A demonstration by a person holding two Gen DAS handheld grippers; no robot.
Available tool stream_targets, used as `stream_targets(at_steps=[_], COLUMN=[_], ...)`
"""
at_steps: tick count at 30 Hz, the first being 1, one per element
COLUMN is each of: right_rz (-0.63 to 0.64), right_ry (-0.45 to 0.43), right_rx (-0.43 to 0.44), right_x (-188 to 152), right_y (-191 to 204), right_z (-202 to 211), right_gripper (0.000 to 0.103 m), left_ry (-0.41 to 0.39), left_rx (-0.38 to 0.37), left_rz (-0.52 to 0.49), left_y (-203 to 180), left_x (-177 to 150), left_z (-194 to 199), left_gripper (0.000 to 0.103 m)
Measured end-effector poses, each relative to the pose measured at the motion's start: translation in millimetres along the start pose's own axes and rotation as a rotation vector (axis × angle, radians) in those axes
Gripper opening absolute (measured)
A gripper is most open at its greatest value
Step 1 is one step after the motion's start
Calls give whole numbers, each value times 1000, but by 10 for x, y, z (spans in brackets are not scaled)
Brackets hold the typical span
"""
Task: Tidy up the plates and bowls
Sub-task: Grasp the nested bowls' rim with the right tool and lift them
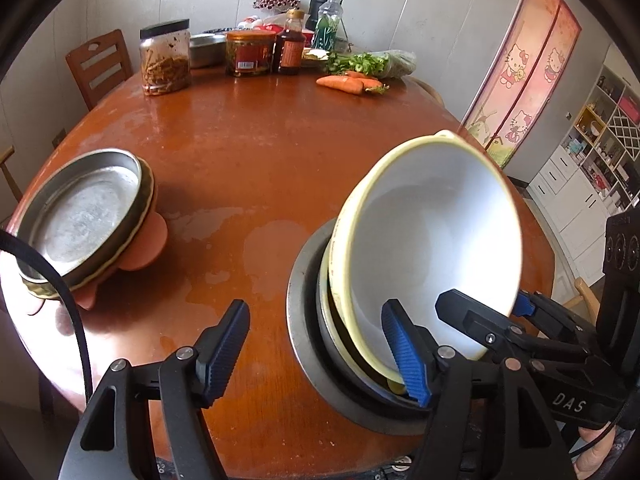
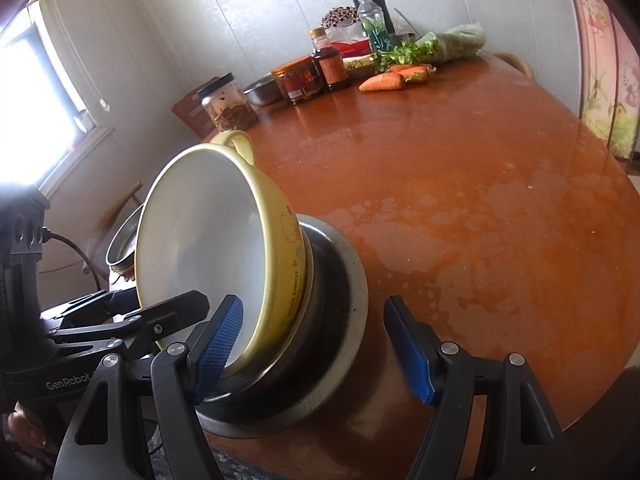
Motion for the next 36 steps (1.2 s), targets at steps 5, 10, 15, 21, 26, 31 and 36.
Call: stream_targets(at_steps=[5,10,15,21,26,31,36], right_rz=[-5,-10,19,32,24,47,90], right_ry=[11,12,-6,-12,-14,-33,-54], right_rx=[34,66,58,37,56,66,93], right_x=[-27,-31,-8,24,81,210,383], right_y=[-2,5,82,119,136,224,423], right_z=[-40,-68,-45,-30,-35,11,16], right_gripper=[74,70,62,59,58,58,58], left_ry=[13,24,48,44,18,-5,-48], left_rx=[-12,-33,-90,-85,-72,-66,-40], left_rz=[22,48,63,66,70,84,115], left_y=[31,60,67,36,55,119,265], left_x=[-3,10,4,11,56,128,217], left_z=[-62,-86,-84,-71,37,210,443], left_gripper=[69,69,54,47,47,47,47])
Point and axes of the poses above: each gripper's, at about its wrist camera, not at the fingertips, and z roughly against the way its jaws point, y to its left, x to its top, the point moved 1 cm from there along -z, roughly the way its jaws point, and after that the axes turned 15 degrees about z, right-handed, at the moved point
